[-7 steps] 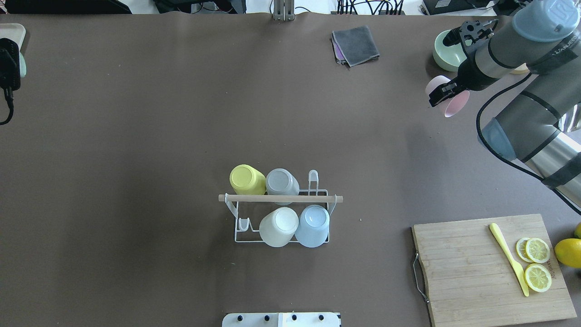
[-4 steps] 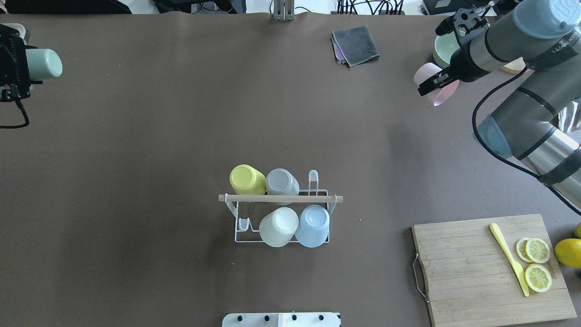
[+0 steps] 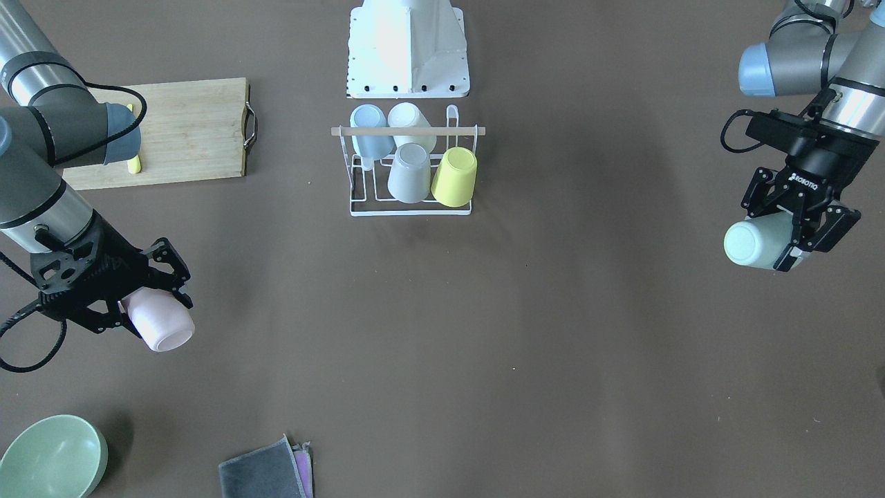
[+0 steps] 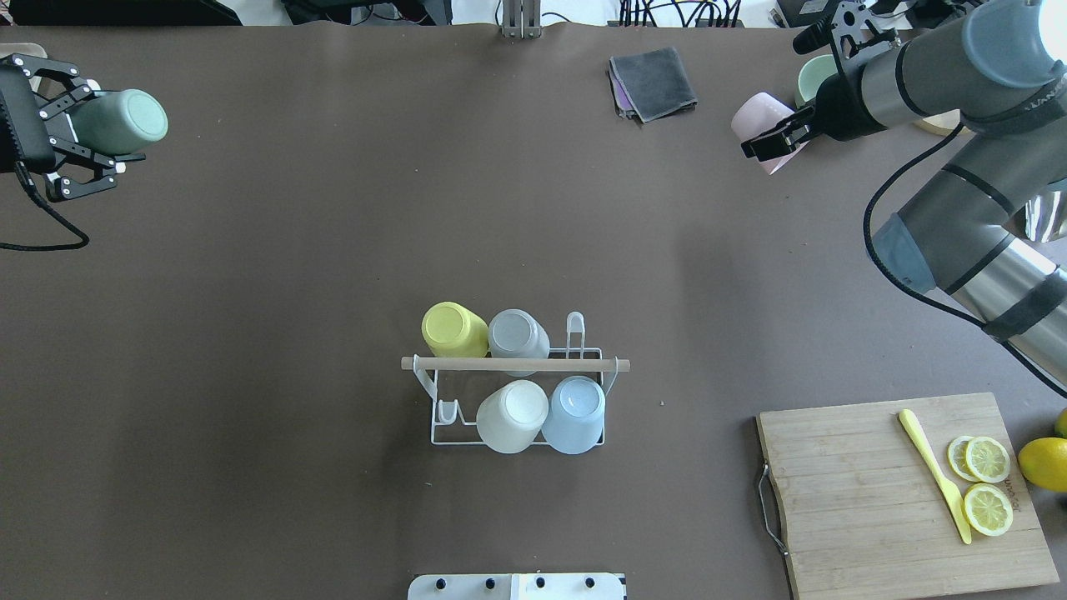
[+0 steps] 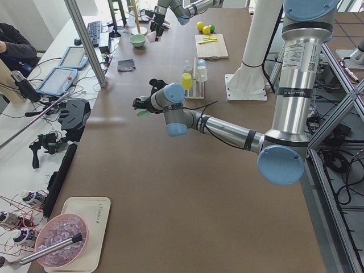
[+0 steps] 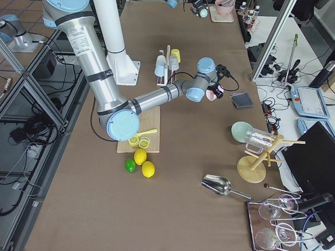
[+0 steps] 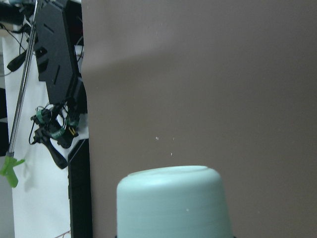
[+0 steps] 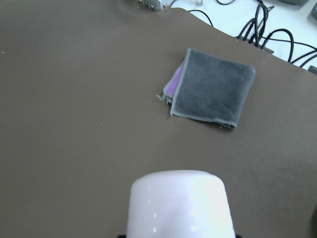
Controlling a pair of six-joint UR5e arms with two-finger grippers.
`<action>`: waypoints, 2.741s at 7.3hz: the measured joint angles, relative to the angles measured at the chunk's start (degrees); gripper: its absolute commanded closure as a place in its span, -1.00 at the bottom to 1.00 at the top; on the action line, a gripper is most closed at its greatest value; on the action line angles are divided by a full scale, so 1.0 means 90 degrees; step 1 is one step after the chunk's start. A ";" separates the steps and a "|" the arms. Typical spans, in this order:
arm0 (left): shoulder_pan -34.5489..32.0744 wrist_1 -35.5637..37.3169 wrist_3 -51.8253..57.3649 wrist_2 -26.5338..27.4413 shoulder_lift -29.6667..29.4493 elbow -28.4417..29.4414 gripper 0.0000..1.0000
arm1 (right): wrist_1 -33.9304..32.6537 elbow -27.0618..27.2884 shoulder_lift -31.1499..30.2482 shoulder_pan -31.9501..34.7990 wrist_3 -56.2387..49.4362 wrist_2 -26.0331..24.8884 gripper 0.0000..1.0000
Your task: Place cup on cup holder
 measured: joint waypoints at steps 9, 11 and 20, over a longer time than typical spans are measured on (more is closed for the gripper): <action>0.2965 -0.4649 -0.3779 0.0974 -0.0679 0.0115 1.00 | 0.5182 -0.0774 0.0269 -0.1252 0.0574 -0.1663 -0.17; 0.3711 -0.4877 -0.3809 0.1668 -0.1024 0.0388 1.00 | 0.5751 -0.0732 0.0255 -0.1746 0.0817 -0.2331 -0.17; 0.4418 -0.5355 -0.3581 0.2099 -0.1581 0.1364 1.00 | 0.6339 0.0124 -0.0237 -0.3848 -0.0644 -0.4992 -0.17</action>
